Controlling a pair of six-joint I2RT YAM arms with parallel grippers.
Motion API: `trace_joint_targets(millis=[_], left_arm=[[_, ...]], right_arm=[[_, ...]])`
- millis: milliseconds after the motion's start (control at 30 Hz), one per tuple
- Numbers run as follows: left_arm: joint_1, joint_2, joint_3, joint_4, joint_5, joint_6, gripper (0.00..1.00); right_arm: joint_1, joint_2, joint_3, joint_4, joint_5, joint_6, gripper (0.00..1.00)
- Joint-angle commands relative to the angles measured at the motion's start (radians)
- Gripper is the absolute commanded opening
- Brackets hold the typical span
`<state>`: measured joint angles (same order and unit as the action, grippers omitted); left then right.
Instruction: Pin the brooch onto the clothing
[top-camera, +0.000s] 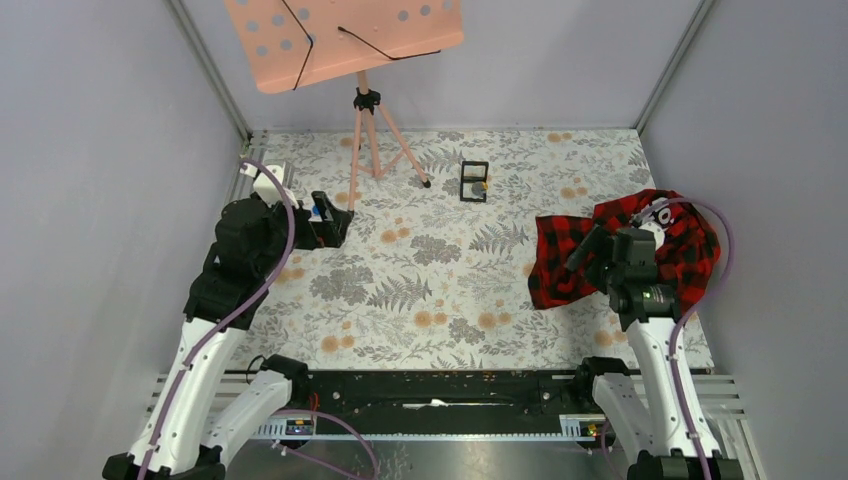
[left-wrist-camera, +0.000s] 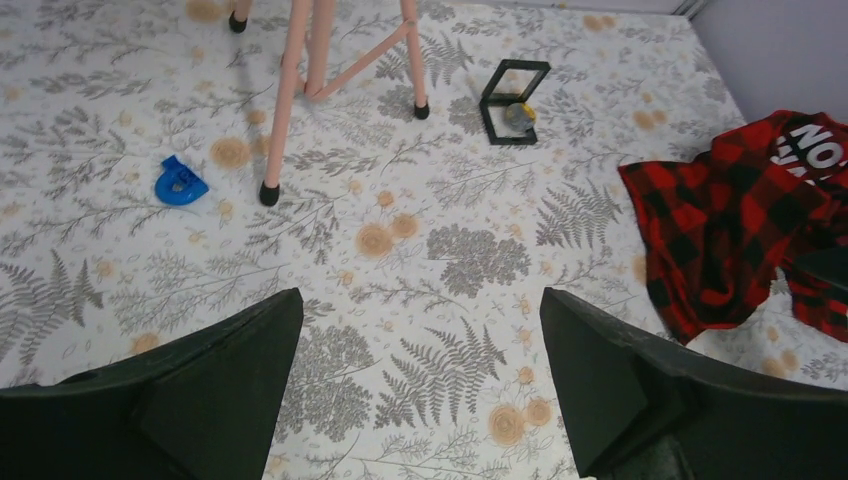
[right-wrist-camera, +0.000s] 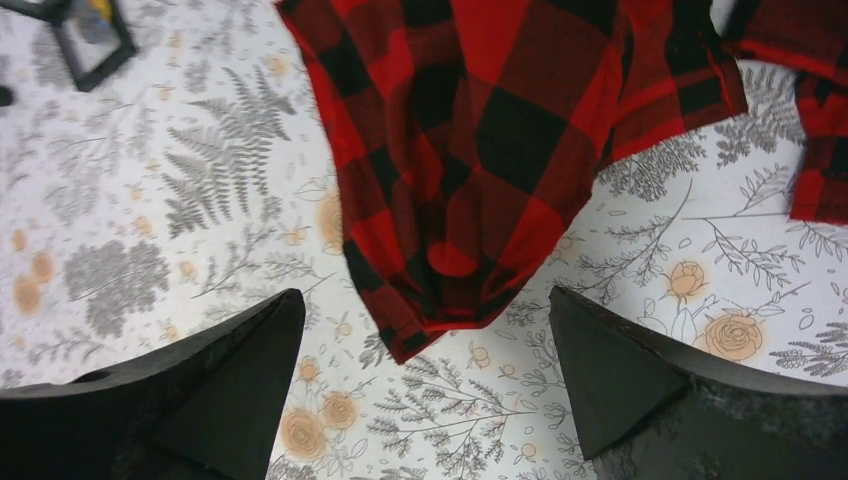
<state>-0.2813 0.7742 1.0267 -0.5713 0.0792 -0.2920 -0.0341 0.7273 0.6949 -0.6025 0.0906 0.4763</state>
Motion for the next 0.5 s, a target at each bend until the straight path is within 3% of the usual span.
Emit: trace_joint_targets(millis=[0,233,467], left_arm=[[-0.004,-0.011,-0.019,0.108,0.072,-0.006,0.99],[0.002,-0.076,-0.137,0.104,0.048,-0.009,0.99],[0.061,-0.119,-0.171,0.109,0.063,-0.015,0.99]], right_arm=[[-0.020,0.049,-0.047,0.075,0.081,0.069,1.00],[-0.079,0.128,-0.142,0.186,0.045,0.117,1.00],[-0.079,0.316,-0.121,0.216,-0.031,0.157,0.91]])
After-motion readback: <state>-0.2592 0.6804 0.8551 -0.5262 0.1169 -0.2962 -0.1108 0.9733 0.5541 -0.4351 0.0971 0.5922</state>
